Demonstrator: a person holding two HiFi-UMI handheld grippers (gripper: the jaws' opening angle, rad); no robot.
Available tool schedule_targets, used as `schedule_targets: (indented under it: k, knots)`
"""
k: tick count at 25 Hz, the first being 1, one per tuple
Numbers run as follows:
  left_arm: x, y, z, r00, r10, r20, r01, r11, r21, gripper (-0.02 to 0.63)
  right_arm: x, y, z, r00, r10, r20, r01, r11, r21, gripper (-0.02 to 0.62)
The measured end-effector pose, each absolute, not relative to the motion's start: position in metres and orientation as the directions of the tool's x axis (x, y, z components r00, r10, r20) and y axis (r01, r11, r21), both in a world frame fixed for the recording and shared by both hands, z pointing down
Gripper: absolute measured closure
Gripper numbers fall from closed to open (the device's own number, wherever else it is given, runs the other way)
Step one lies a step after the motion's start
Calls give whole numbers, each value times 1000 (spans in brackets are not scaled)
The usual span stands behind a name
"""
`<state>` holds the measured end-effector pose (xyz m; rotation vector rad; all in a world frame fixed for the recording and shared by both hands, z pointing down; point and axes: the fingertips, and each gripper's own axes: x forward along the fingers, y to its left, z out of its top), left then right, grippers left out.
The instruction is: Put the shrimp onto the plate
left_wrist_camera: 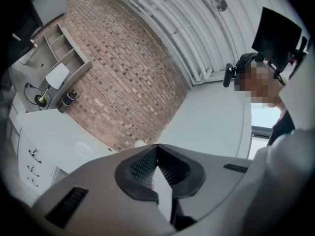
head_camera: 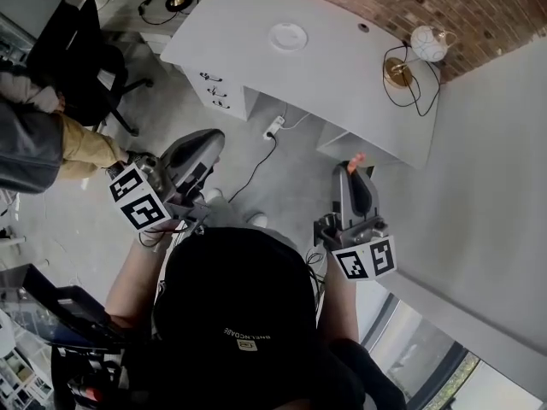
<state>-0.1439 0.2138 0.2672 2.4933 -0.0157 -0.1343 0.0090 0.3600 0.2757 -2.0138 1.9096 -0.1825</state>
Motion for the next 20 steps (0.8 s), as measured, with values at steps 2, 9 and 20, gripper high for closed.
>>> schedule_targets:
  k: [2, 9, 20]
  knots:
    - [-143, 215, 269, 995, -46, -89, 16, -800, 600, 603, 10, 363, 278, 80, -985, -150, -939, -23, -344, 554]
    - [-130, 211, 269, 995, -44, -92, 19, -804, 594, 603, 25, 360, 283, 81, -986, -147, -939, -26, -344, 554]
    - [-95, 142, 284, 995, -31, -100, 38, -780, 625, 603, 58, 300, 294, 101, -990, -100, -942, -63, -330, 554]
